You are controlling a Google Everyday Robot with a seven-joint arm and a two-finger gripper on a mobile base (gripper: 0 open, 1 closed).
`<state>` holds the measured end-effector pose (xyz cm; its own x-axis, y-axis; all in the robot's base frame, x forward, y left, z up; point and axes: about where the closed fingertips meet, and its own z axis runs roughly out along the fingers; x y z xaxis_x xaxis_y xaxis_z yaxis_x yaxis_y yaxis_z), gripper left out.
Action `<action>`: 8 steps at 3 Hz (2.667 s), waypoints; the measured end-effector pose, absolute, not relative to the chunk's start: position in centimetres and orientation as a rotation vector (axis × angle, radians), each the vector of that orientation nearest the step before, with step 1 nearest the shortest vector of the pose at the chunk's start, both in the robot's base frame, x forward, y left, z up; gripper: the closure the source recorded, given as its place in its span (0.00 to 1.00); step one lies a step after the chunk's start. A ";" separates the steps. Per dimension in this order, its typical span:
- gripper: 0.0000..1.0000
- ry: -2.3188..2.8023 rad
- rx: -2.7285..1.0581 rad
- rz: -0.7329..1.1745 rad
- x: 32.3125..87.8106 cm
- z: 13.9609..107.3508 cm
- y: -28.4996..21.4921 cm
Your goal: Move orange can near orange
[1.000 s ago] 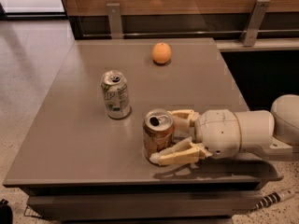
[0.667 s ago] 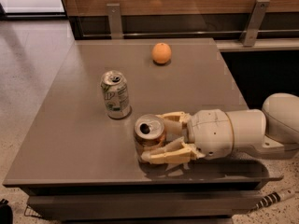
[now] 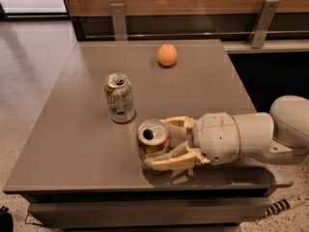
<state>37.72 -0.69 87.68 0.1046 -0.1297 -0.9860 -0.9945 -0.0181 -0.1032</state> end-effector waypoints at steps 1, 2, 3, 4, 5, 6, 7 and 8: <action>1.00 1.217 -1.360 1.072 37.9 87.9 -0.8; 1.00 1.229 -1.299 1.055 39.7 89.4 -3.3; 1.00 1.267 -1.186 1.033 43.4 92.4 -8.1; 1.00 1.317 -1.107 1.008 47.1 94.9 -12.1; 1.00 1.363 -1.078 0.978 50.8 96.8 -14.8; 1.00 1.416 -1.032 0.924 55.0 97.9 -17.8; 1.00 1.496 -0.930 0.807 60.6 98.3 -21.8; 1.00 1.537 -0.839 0.701 64.2 97.9 -24.1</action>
Offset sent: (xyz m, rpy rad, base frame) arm 0.0737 -0.1045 0.0598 0.1143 0.0199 -0.2063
